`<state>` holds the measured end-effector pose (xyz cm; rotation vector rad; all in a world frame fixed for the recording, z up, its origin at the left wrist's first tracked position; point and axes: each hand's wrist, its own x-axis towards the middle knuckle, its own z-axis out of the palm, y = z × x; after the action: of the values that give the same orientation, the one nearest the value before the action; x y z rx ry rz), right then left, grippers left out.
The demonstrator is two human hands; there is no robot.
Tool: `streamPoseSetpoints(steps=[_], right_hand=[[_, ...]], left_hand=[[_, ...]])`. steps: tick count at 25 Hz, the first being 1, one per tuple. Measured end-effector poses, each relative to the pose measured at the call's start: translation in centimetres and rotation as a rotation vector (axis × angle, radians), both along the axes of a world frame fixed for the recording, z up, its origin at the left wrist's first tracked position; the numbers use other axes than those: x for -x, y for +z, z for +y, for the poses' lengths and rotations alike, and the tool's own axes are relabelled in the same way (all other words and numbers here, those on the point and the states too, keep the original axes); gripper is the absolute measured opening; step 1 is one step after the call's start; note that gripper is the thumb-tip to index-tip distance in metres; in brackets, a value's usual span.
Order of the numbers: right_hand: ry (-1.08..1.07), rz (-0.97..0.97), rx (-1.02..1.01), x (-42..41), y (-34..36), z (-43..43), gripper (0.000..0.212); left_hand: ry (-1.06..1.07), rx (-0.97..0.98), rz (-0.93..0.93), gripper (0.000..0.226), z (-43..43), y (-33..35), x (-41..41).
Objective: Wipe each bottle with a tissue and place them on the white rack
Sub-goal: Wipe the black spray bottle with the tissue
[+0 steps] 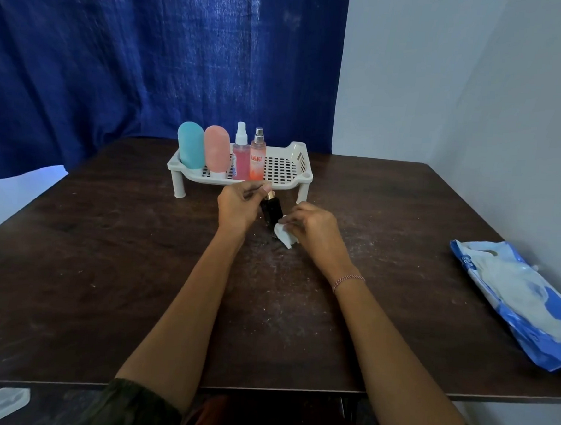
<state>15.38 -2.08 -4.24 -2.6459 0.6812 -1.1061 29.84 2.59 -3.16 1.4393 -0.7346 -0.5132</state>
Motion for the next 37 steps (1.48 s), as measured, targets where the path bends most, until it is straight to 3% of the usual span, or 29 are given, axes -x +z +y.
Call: streamPoseSetpoints(steps=[6,12,17,23,29,34,37], right_hand=[[0.037,0.007,0.062,-0.8,0.1,0.8,0.012],[0.043,0.117,-0.103,0.1,0.2,0.3,0.015],[0.005,0.001,-0.008,-0.2,0.3,0.9,0.013],[-0.037,-0.151,0.155,-0.5,0.6,1.4,0.019],[-0.007,-0.374,-0.215,0.1,0.7,0.4,0.020],[0.095,-0.231,-0.041,-0.4,0.6,0.9,0.020],[0.131,-0.239,-0.067,-0.8,0.6,0.8,0.022]], left_hand=[[0.012,0.000,-0.013,0.025,-0.2,-0.2,-0.1],[0.015,0.031,0.046,0.026,0.2,-0.2,-0.2],[-0.052,0.057,0.119,0.030,0.2,0.0,0.3],[-0.188,0.077,-0.028,0.029,0.4,0.3,1.2],[-0.284,0.058,-0.020,0.021,0.5,0.5,0.7],[-0.280,0.007,-0.167,0.023,0.6,0.7,-0.2],[-0.341,-0.014,-0.198,0.021,0.8,0.8,-0.7]])
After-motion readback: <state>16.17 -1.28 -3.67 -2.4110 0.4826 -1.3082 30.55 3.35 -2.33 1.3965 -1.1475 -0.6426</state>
